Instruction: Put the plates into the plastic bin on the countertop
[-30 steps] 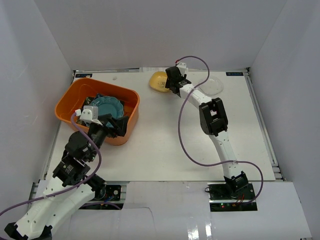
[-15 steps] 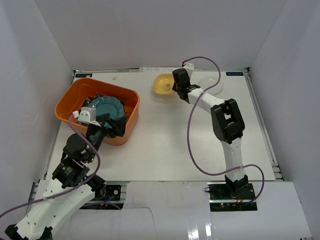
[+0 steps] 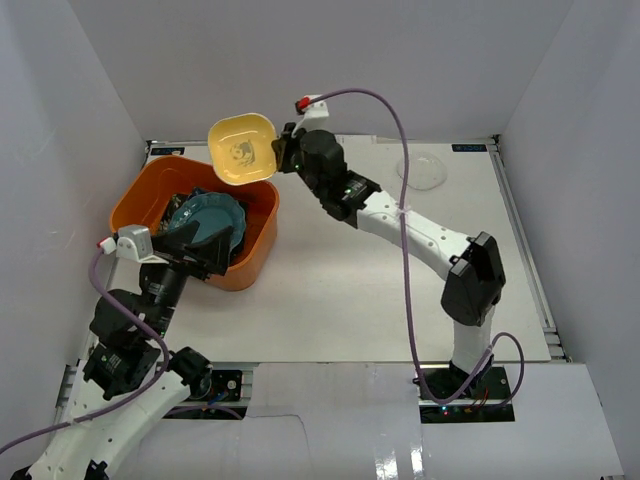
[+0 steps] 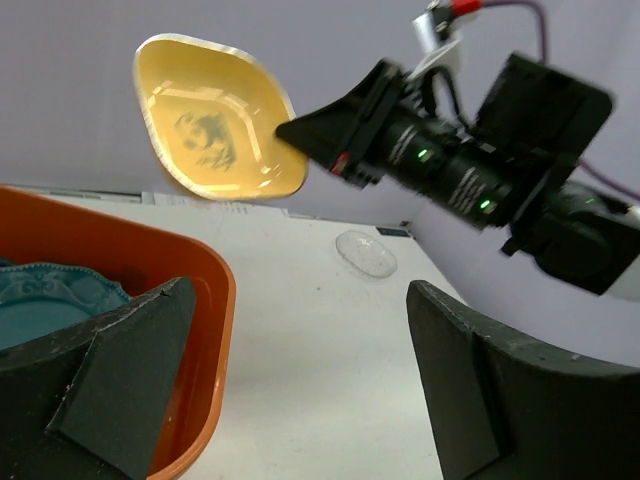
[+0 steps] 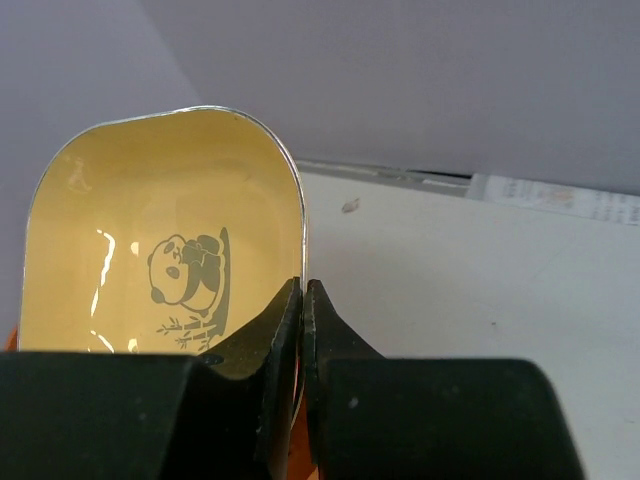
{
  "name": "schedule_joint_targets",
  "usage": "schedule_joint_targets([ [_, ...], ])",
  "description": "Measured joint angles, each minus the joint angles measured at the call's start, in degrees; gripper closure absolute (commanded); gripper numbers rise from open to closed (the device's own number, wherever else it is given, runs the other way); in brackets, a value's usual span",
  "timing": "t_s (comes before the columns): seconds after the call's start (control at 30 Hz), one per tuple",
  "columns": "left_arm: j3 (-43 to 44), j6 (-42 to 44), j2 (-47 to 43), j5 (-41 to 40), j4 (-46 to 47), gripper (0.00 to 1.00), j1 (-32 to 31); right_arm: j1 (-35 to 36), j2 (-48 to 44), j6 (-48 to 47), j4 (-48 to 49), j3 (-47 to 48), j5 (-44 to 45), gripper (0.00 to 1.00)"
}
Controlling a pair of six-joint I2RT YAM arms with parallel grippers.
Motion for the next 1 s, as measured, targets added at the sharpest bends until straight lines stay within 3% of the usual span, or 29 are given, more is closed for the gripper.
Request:
schedule_joint_targets([
  [0.3, 2.29, 0.92, -3.32, -2.58, 0.37, 0.02, 0.00, 8.68, 16.41, -2.89, -7.26, 11.61, -1.92, 0.92],
  [0.47, 2.21, 1.16, -3.74, -3.67, 0.24, 0.02, 0.00, 11.63, 20.96, -4.33, -11.02, 14.60, -2.49, 0.88],
  [0.53, 1.86, 1.31, -4.17, -4.07, 0.37, 0.02, 0.00, 12.20, 21.38, -4.59, -12.02, 14.82, -2.71, 0.73],
  [0.57, 1.62, 1.31, -4.42, -4.13, 0.39, 0.02, 0.00, 12.26, 21.38, -4.50, -12.22, 14.82, -2.80, 0.60],
  [0.67, 1.29, 1.33, -4.59, -4.48, 0.48, 0.02, 0.00, 12.09, 21.20, -4.94, -11.85, 14.80, -2.36, 0.41],
  [0.83, 0.35, 1.31, -4.59, -4.85, 0.61, 0.02, 0.00, 11.15, 17.99, -5.18, -11.65, 11.74, -1.53, 0.39],
  [1.0, -0.94, 1.27, -4.52, -4.79, 0.70, 0.02, 0.00, 6.38, 5.53, -3.67, -6.54, -2.91, -1.53, 0.38],
])
